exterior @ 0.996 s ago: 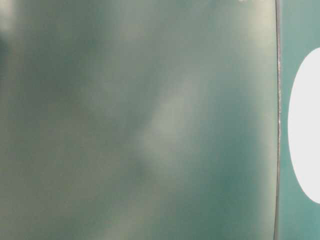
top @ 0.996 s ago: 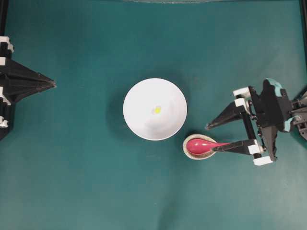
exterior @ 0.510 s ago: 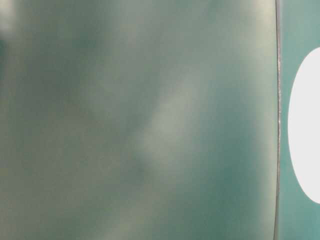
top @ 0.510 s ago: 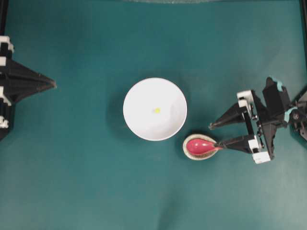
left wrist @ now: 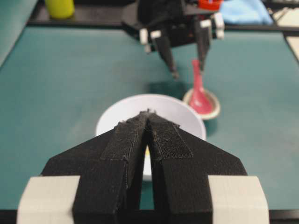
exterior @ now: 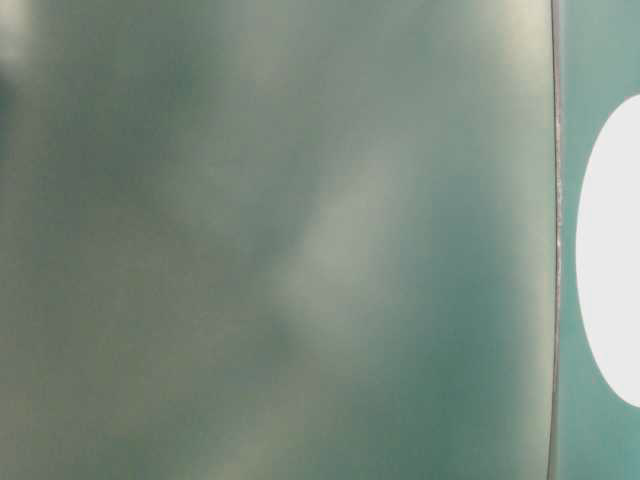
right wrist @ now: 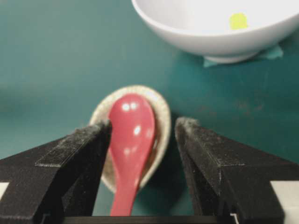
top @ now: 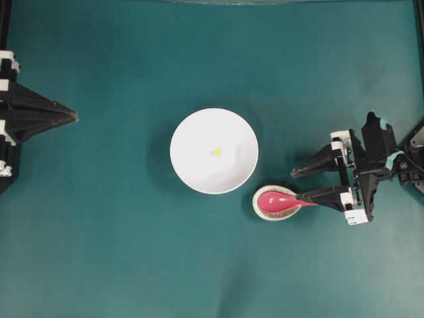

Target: Scoop the yellow hexagonal prism block from the bowl with a spoon using the right arm.

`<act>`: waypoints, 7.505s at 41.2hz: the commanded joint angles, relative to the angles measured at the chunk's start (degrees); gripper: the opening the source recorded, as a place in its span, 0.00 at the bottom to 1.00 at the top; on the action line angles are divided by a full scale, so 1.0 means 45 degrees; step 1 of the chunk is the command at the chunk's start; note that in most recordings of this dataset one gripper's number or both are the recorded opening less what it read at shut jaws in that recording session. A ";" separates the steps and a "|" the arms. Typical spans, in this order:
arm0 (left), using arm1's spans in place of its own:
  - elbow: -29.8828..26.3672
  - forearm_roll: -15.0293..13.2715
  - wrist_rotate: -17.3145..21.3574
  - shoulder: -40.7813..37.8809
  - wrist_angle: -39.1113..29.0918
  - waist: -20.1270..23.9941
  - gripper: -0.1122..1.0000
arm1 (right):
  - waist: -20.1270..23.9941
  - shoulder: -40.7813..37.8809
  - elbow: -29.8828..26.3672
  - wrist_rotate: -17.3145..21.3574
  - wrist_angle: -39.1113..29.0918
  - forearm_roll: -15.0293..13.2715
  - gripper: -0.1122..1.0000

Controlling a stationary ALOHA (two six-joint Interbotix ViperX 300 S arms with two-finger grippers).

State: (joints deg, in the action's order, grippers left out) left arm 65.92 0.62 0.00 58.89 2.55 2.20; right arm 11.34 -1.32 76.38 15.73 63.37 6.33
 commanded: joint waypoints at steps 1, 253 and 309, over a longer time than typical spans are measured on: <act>-0.0254 0.0039 0.0039 -0.0137 0.0137 0.0039 0.11 | 0.0684 -0.0020 0.0098 -0.0098 0.0586 0.0781 0.64; -0.0293 0.0039 -0.0039 -0.0020 0.0137 0.0039 0.11 | -0.4258 0.2598 -0.9668 -0.6797 -2.0664 0.2930 0.33; -0.0293 0.0039 -0.0020 0.0000 0.0117 0.0039 0.11 | -0.4258 0.0840 -1.0000 -0.6836 -1.9609 0.2813 0.33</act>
State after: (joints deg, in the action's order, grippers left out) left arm 65.92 0.70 -0.26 59.06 2.55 2.20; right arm -7.65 1.85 32.87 -14.94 -26.02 19.07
